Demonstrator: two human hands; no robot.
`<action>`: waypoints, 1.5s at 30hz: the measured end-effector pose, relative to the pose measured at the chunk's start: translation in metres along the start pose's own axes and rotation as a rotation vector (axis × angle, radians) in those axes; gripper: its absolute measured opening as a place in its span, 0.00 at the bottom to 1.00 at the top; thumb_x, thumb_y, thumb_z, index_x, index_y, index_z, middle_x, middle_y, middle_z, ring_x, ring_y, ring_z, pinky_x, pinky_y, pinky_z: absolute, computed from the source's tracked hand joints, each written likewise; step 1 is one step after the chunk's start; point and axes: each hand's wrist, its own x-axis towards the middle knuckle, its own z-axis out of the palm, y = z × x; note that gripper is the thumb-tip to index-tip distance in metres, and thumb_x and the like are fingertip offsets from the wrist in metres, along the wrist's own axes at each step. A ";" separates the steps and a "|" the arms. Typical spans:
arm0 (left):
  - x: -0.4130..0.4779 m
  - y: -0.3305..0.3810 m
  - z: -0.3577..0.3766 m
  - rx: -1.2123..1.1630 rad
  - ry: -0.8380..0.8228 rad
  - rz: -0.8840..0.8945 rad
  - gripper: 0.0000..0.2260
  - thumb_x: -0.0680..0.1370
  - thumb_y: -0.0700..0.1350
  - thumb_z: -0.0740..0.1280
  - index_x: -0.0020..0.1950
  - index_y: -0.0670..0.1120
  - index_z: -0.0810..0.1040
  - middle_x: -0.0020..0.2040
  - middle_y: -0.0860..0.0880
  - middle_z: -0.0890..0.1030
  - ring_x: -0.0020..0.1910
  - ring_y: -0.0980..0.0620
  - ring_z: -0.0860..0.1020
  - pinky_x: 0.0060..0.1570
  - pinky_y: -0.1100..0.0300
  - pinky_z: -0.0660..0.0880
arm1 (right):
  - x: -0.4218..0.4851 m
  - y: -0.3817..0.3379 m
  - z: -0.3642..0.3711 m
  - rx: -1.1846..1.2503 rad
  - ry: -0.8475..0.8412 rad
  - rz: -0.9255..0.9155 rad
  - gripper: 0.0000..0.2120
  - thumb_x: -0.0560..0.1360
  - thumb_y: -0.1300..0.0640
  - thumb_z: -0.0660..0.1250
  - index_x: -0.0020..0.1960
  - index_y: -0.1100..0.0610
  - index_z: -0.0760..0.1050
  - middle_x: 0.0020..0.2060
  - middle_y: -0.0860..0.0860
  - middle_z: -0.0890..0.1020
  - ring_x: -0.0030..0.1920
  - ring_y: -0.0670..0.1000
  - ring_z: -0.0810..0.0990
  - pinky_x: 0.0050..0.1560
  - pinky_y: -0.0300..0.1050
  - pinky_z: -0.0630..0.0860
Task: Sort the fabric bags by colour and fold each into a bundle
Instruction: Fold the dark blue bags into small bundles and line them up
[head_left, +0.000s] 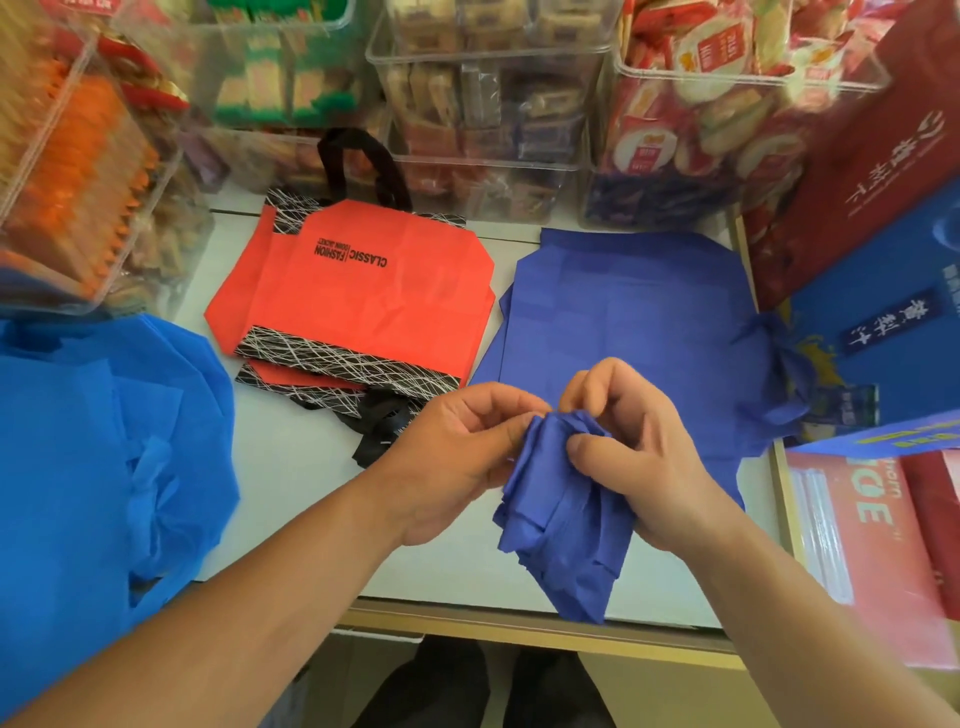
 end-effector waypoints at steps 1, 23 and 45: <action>-0.001 0.003 0.000 -0.008 0.011 -0.048 0.05 0.76 0.42 0.71 0.50 0.42 0.82 0.44 0.46 0.84 0.40 0.51 0.82 0.41 0.61 0.80 | -0.001 -0.002 -0.001 -0.068 -0.010 -0.038 0.11 0.68 0.67 0.64 0.43 0.55 0.66 0.42 0.61 0.70 0.37 0.57 0.65 0.38 0.49 0.64; -0.039 -0.011 0.012 0.515 0.282 0.325 0.12 0.77 0.37 0.74 0.56 0.51 0.86 0.52 0.55 0.83 0.55 0.52 0.82 0.51 0.57 0.83 | -0.038 0.012 -0.003 -0.043 0.049 0.143 0.14 0.80 0.56 0.67 0.66 0.53 0.75 0.58 0.53 0.83 0.59 0.58 0.83 0.62 0.56 0.80; -0.048 -0.016 0.065 0.456 0.064 0.195 0.11 0.78 0.40 0.74 0.58 0.52 0.85 0.53 0.49 0.87 0.54 0.47 0.85 0.57 0.44 0.83 | -0.079 -0.007 -0.030 -0.179 0.029 0.146 0.06 0.86 0.57 0.60 0.58 0.47 0.73 0.55 0.52 0.81 0.54 0.52 0.80 0.54 0.47 0.78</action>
